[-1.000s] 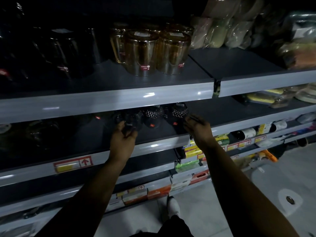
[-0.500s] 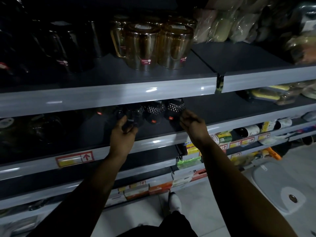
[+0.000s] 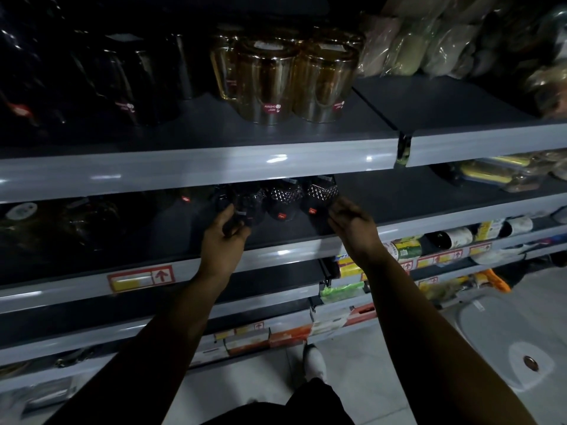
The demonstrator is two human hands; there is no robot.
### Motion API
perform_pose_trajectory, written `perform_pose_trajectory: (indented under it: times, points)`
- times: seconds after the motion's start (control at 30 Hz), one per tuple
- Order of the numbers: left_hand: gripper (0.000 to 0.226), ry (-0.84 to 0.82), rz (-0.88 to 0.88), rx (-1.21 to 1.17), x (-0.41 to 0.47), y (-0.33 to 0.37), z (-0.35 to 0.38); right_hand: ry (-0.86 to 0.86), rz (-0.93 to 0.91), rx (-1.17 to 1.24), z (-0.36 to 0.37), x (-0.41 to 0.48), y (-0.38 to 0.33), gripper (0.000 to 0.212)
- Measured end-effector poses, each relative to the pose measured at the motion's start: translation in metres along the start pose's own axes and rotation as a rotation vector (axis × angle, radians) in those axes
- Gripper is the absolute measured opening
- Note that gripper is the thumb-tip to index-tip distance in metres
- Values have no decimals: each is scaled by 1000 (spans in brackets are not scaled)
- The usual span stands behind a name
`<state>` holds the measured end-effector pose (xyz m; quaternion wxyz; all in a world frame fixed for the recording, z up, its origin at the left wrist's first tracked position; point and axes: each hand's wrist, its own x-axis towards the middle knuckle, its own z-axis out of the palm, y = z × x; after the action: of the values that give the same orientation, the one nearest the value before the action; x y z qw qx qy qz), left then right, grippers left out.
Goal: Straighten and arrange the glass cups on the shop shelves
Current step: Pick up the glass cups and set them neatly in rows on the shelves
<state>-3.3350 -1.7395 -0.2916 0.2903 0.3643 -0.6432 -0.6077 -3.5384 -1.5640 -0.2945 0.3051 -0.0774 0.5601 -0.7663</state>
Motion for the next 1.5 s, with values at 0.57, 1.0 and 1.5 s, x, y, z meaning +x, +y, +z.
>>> perform_pose_trajectory:
  times: [0.57,1.0,1.5]
  points:
    - [48,-56,46,25,1,3,-6,57,-233,-525,26,-19,-2,22]
    - [43,-27,215,340,-58,5,-66,-269,-444,-912,75,-71,35,34]
    - [56,224,18,476,-196,-8,-196,-779,-423,-1034,188,-166,86,49]
